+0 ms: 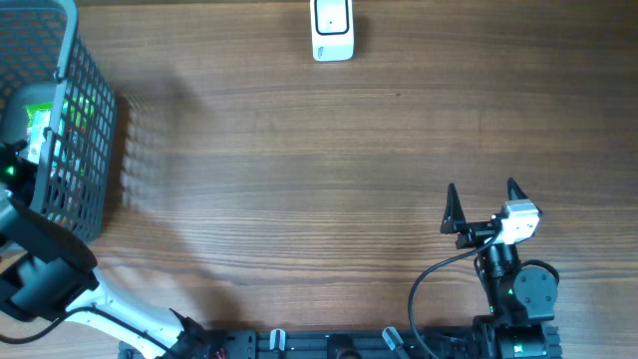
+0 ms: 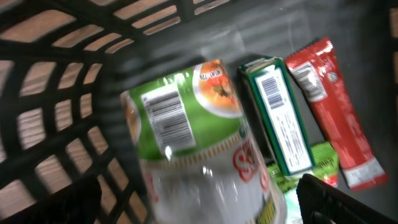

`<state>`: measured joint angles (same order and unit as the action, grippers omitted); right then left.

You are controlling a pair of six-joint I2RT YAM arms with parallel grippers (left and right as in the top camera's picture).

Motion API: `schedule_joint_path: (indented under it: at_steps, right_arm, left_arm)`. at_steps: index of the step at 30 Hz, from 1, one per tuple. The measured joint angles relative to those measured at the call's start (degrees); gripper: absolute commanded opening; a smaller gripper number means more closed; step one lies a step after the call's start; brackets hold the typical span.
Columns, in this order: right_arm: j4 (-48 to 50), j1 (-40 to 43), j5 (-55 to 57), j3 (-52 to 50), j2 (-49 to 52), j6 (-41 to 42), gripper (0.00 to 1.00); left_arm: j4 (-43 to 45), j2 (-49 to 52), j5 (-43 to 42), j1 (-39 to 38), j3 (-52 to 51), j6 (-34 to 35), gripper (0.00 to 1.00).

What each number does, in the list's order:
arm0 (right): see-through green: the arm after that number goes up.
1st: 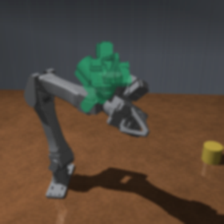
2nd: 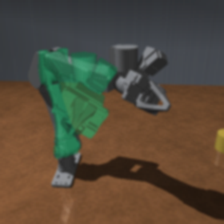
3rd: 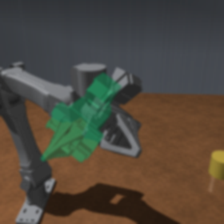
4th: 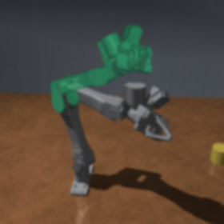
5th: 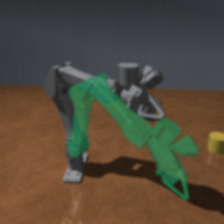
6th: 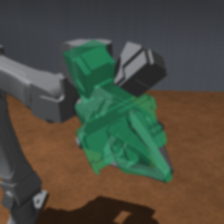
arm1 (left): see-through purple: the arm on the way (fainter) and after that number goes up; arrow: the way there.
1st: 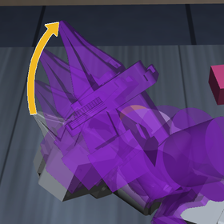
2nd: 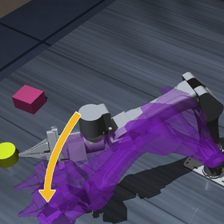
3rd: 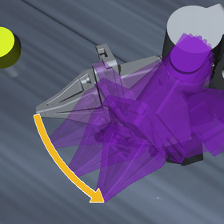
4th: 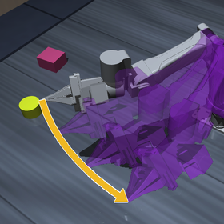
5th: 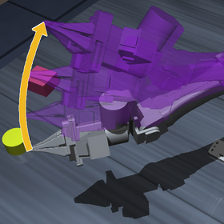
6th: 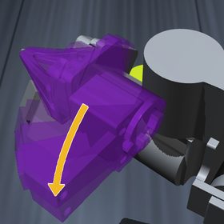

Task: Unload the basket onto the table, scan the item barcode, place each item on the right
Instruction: 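Grasp the green-and-white instant noodle cup in the basket with the left gripper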

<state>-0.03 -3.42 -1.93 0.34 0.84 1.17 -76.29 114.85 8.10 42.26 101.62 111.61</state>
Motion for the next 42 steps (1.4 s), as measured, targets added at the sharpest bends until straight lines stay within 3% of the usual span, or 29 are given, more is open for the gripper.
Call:
schedule_joint_path:
  at_steps: [11, 18, 24, 29, 35, 37, 40, 42]
  right_arm:
    - [0.0, 0.0, 0.0, 0.0, 0.0, 0.0, 1.00]
    - [0.0, 0.0, 0.0, 0.0, 0.0, 0.0, 1.00]
    - [0.0, 0.0, 0.0, 0.0, 0.0, 0.0, 1.00]
    - [0.0, 0.0, 0.0, 0.0, 0.0, 0.0, 1.00]
    - [0.0, 0.0, 0.0, 0.0, 0.0, 0.0, 1.00]
    - [0.0, 0.0, 0.0, 0.0, 0.0, 0.0, 1.00]
    - [0.0, 0.0, 0.0, 0.0, 0.0, 0.0, 1.00]
    - [0.0, 0.0, 0.0, 0.0, 0.0, 0.0, 1.00]
  left_arm:
    - [9.3, 0.0, 0.2, 0.0, -6.6, 0.2, 0.96]
    - [10.1, 0.2, 0.2, 0.0, -6.9, 0.2, 0.98]
    - [10.2, 1.8, 0.2, 0.0, -7.0, 0.3, 0.85]
    - [10.1, 1.9, 0.2, 0.0, -7.1, 0.2, 0.89]
    - [9.9, 1.9, 0.2, 0.0, -7.1, 0.2, 0.72]
    - [9.9, 1.9, 0.2, 0.0, -7.1, 0.3, 0.63]
    - [9.9, 1.9, 0.3, 0.0, -7.1, 0.3, 0.40]
    - [10.0, 1.9, 0.5, 0.0, -7.1, -0.9, 0.39]
